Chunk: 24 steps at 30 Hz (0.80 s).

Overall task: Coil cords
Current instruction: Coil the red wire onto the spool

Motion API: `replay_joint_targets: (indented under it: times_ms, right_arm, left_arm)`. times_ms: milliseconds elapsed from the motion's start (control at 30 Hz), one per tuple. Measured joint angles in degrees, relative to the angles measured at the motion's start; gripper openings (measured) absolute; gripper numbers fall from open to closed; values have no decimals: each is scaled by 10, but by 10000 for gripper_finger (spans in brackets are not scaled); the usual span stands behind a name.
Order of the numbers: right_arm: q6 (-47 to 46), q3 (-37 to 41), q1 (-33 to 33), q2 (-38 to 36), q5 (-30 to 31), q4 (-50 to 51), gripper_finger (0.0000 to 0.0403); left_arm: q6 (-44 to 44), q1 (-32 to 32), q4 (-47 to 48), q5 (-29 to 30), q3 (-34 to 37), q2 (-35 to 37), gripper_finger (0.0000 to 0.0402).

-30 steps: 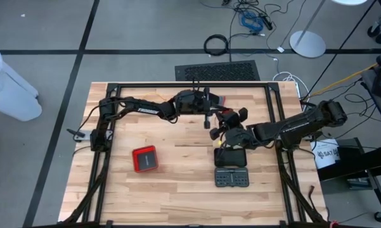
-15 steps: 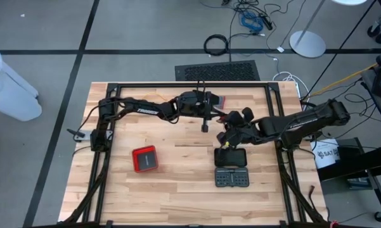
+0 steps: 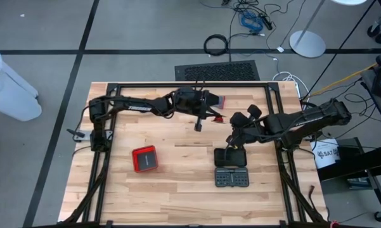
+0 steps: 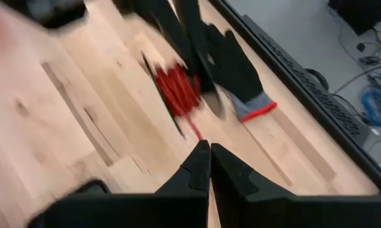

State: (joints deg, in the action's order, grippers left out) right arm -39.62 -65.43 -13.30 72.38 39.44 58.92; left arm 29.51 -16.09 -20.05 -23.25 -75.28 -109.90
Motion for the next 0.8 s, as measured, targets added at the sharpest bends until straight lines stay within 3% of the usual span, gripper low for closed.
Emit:
replay_joint_targets:
  times_ms: [567,800]
  right_arm:
    - [-7,4,-23,3,-4,22,24]
    - [-119,75,-88,4,6,23,25]
  left_arm:
    - [-5,-4,50,-70,0,24,0]
    - [-38,-25,20,-89,0,24,0]
